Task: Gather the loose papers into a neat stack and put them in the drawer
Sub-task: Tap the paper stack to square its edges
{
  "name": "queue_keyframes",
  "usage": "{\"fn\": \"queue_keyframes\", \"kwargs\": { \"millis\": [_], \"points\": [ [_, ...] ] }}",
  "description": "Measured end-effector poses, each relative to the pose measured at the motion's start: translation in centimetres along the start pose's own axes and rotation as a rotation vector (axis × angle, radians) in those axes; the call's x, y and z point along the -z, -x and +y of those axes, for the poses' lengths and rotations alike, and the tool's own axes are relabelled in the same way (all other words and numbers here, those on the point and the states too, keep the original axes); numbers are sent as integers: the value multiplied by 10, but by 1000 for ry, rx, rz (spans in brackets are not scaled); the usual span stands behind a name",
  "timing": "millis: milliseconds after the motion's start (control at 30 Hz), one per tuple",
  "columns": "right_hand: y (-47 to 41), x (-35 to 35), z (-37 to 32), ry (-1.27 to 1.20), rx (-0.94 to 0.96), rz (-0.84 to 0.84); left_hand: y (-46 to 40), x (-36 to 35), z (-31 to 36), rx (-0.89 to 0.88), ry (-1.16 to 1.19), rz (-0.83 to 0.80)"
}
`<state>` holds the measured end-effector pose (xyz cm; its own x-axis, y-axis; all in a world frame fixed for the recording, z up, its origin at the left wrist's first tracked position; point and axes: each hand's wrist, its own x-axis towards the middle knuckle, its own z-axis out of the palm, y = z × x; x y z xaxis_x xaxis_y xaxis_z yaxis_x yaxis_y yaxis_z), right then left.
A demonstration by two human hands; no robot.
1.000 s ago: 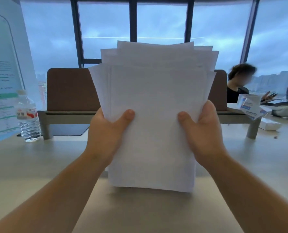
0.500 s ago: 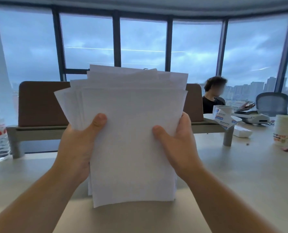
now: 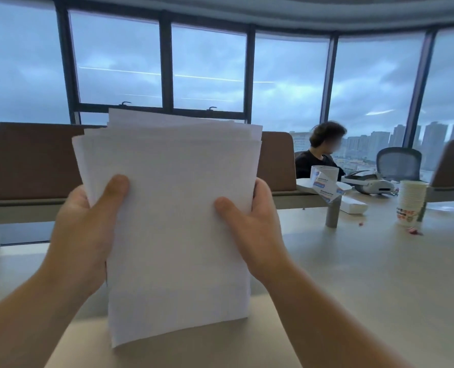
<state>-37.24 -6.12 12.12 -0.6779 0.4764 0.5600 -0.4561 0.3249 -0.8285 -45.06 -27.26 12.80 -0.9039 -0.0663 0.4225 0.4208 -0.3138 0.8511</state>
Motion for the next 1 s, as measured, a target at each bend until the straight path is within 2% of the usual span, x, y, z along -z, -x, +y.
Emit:
{"fn": "queue_keyframes", "kwargs": {
  "millis": [200, 400, 600, 800, 1000],
  "points": [
    [0, 3, 3, 24, 40, 62, 18, -13, -3, -91, -184, 8],
    [-4, -1, -18, -137, 119, 29, 5, -6, 24, -82, -73, -93],
    [8, -13, 5, -104, -2, -12, 8, 5, 0, 16, -109, -23],
    [8, -17, 7, -54, 31, 59, 11, 1, -5, -78, -172, 49],
    [-2, -11, -14, -94, 97, 71, 1, -5, 13, -96, -33, 1]
  ]
}}
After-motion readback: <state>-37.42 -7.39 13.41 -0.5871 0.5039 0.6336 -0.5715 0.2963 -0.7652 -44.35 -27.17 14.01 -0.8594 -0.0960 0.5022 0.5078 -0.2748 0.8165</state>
